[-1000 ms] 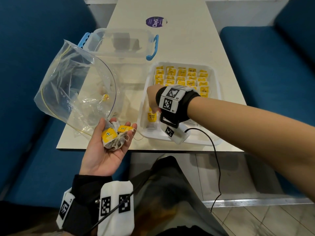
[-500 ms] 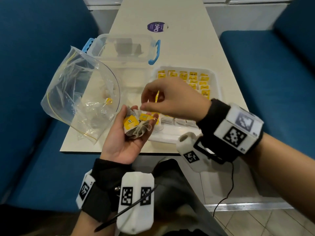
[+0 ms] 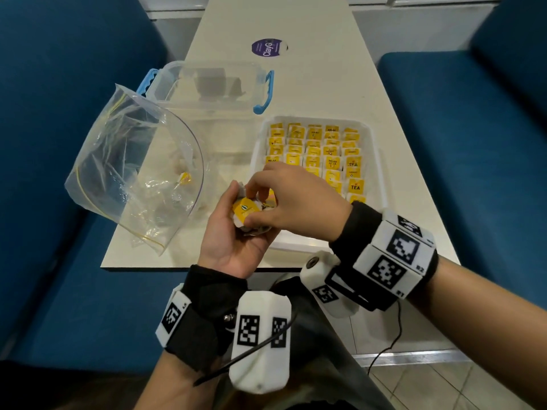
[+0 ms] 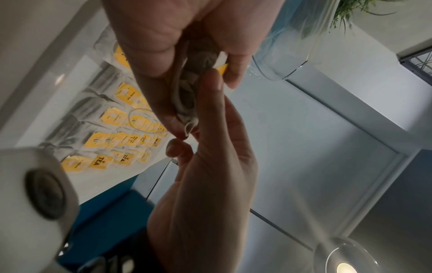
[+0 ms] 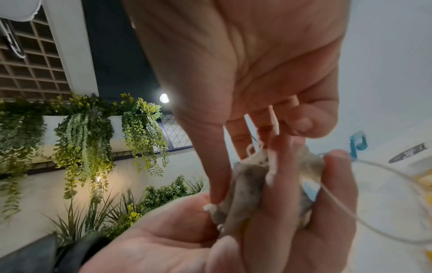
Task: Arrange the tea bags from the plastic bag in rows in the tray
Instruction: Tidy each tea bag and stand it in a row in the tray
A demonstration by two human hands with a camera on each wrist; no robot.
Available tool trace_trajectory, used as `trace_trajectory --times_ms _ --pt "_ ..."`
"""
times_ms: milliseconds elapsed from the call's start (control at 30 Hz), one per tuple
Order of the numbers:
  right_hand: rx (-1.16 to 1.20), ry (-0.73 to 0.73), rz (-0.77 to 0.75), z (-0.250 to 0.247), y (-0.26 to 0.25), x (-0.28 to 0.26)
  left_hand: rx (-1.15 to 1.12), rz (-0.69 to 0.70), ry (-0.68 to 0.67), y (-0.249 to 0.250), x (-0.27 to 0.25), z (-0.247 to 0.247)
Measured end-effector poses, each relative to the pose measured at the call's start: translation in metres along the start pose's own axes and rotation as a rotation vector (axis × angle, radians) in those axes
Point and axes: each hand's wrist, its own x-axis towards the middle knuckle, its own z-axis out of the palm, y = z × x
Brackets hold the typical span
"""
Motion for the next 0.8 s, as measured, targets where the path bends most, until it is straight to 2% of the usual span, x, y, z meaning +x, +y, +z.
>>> trace_trajectory --times_ms 433,800 --pt "0.399 0.035 -0.039 -0.002 0.002 -0.001 -0.032 -0.012 -0.022 0.001 -0.001 0.002" --pt "0.514 0.021 -0.146 -0.006 0.012 -0.008 -0.005 -0.019 -0.042 0.002 -0.004 0.004"
